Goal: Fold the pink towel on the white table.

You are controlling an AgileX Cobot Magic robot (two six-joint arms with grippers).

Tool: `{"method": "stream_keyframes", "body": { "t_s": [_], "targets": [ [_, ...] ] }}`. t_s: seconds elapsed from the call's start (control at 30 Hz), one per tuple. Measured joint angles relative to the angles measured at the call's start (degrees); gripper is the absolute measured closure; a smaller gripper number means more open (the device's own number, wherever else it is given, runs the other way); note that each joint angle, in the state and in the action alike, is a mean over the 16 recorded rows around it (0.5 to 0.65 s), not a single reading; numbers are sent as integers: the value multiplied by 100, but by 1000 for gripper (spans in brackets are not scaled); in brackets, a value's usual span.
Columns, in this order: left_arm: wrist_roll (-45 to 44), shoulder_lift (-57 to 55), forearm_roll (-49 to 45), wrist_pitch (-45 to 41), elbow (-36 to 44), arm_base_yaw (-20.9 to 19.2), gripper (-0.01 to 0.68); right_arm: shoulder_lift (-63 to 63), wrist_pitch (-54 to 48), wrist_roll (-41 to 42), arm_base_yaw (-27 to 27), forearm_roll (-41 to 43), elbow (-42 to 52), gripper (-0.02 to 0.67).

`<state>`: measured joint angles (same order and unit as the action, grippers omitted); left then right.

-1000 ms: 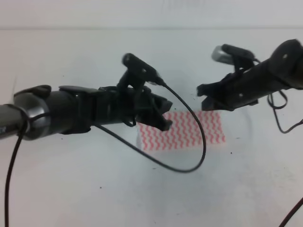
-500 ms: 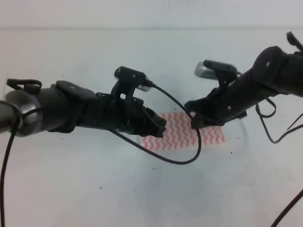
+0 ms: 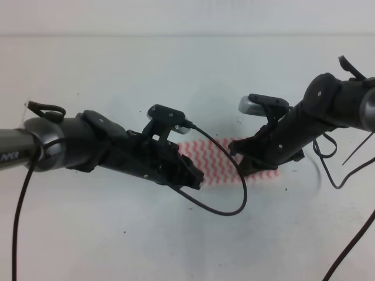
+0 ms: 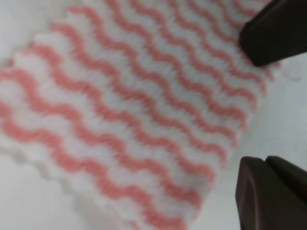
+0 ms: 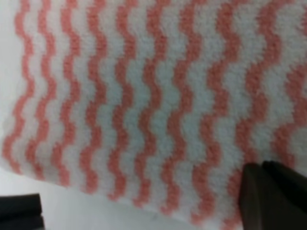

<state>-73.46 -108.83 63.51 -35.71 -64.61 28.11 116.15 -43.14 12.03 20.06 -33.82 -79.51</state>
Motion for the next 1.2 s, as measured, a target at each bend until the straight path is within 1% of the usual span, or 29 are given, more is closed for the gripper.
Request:
{"method": "stream_keyframes", "body": {
  "t_s": [0.5,0.9,1.2],
  "targets": [
    [300,-44,-238,-74,0,1,678,38,-10,-42,1,51,3,667],
    [642,-184,-722,334,0,-2,678,41,-53,-28,1,55,1,667],
    [747,-85,-852,401,0,-8,678,38,-56,-22,1,55,3,667]
  ]
}}
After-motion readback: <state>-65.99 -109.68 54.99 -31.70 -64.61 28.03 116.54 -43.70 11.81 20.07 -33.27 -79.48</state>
